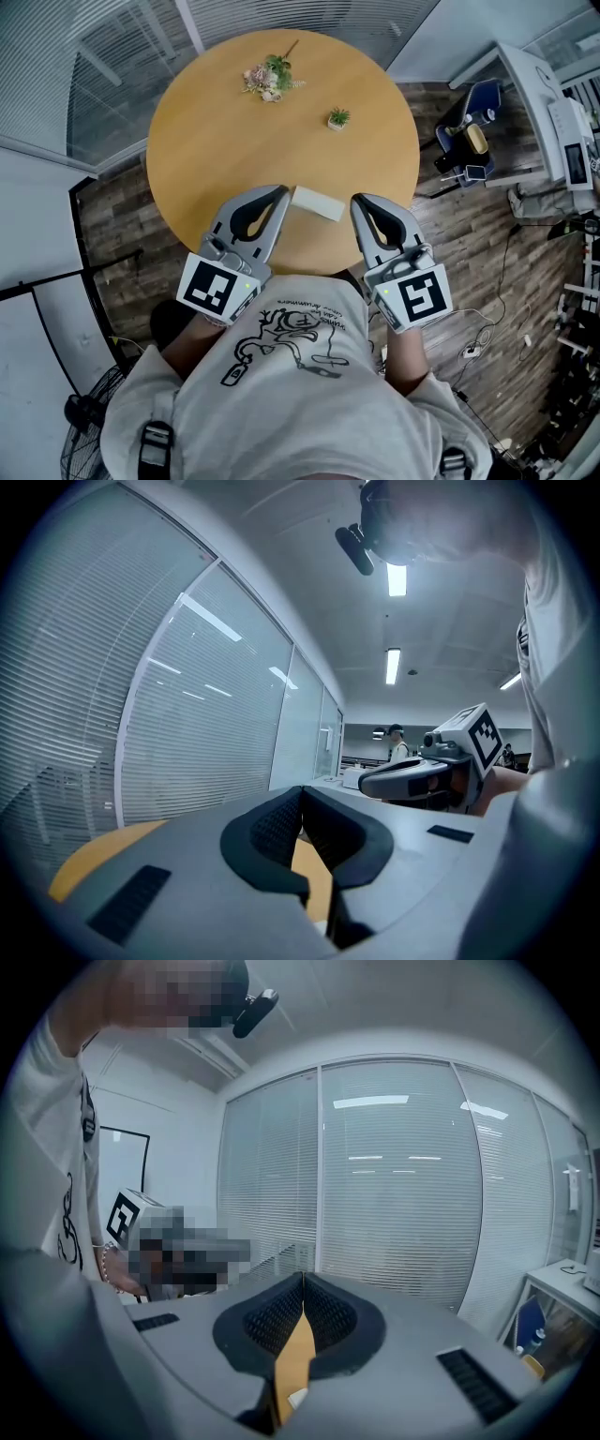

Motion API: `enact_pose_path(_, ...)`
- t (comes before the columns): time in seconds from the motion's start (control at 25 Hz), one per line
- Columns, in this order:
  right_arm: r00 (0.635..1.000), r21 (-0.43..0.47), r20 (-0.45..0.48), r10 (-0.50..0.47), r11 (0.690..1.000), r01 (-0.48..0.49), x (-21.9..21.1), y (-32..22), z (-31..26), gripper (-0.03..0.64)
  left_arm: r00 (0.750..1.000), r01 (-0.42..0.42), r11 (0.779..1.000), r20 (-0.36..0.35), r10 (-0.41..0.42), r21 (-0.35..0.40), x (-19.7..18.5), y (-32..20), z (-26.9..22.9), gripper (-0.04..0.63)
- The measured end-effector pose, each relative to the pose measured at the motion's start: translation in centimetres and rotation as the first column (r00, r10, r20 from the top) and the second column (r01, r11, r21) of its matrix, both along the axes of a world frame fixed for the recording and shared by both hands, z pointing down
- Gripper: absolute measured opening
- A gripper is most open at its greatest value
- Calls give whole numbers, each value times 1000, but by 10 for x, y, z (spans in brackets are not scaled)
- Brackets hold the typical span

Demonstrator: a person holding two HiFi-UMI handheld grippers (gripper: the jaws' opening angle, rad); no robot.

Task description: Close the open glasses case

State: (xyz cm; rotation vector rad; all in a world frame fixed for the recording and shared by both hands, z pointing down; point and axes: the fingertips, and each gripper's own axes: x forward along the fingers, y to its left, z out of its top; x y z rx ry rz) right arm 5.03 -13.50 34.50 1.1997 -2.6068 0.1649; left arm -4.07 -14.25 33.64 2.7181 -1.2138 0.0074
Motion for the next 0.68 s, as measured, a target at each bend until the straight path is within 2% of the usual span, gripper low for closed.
enact_pose_path(0.68, 1000, 3, 5, 7, 1000, -7, -1, 8, 2, 11, 1000, -6, 1000, 10, 6, -10, -1, 10, 5, 21)
